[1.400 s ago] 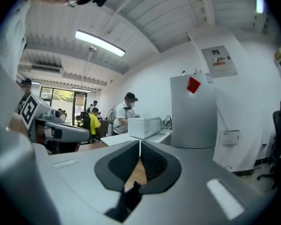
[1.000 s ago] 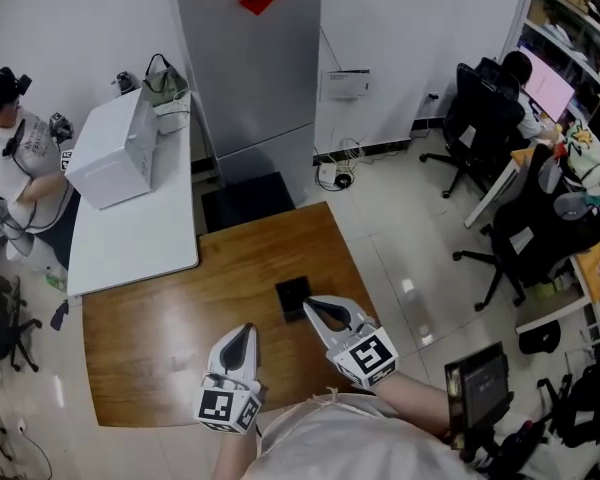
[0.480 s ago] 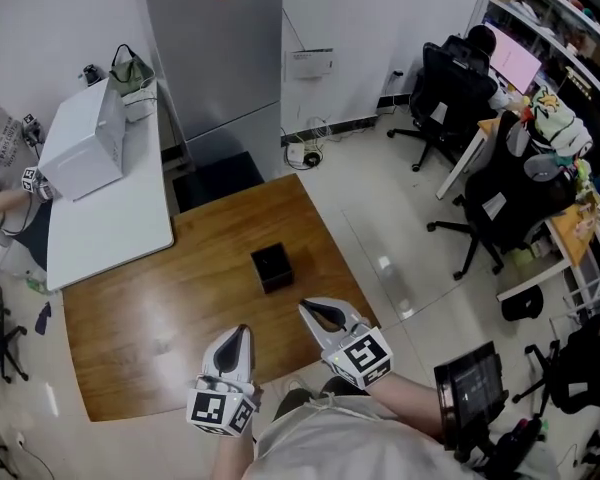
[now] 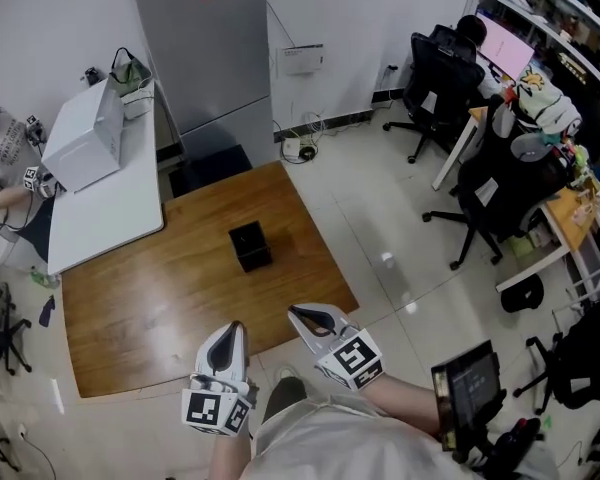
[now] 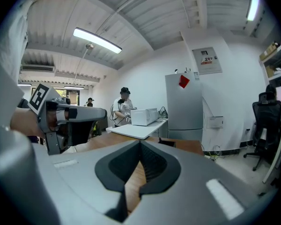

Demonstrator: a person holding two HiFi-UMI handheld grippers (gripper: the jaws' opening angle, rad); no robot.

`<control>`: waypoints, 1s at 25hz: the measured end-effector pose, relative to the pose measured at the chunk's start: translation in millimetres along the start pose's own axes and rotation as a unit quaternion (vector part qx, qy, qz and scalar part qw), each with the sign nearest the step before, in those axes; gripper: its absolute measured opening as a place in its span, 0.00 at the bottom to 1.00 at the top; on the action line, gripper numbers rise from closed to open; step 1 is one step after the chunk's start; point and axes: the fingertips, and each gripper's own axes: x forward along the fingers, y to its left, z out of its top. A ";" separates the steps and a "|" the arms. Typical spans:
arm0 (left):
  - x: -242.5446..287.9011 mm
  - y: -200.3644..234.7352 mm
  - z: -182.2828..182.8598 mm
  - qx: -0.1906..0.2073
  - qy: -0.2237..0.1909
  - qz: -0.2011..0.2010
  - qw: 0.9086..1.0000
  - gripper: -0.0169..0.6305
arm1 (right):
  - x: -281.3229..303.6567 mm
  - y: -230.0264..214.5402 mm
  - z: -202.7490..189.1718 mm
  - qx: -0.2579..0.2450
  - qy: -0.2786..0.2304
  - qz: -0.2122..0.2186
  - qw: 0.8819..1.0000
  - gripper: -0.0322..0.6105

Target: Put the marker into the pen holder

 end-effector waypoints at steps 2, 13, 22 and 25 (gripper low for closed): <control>-6.3 -26.1 -6.7 0.004 -0.001 0.002 1.000 0.05 | -27.1 0.6 -7.0 0.004 -0.002 0.003 1.000 0.05; -63.1 -194.1 -66.0 0.003 0.005 -0.002 1.000 0.05 | -182.2 7.4 -52.3 0.004 -0.005 0.020 1.000 0.05; -123.7 -244.5 -70.4 0.017 0.000 0.041 0.999 0.05 | -239.4 64.3 -54.9 -0.014 -0.014 0.081 0.997 0.05; -133.6 -259.1 -65.4 0.021 -0.016 0.020 0.999 0.05 | -249.3 69.3 -53.5 -0.012 -0.019 0.074 0.997 0.05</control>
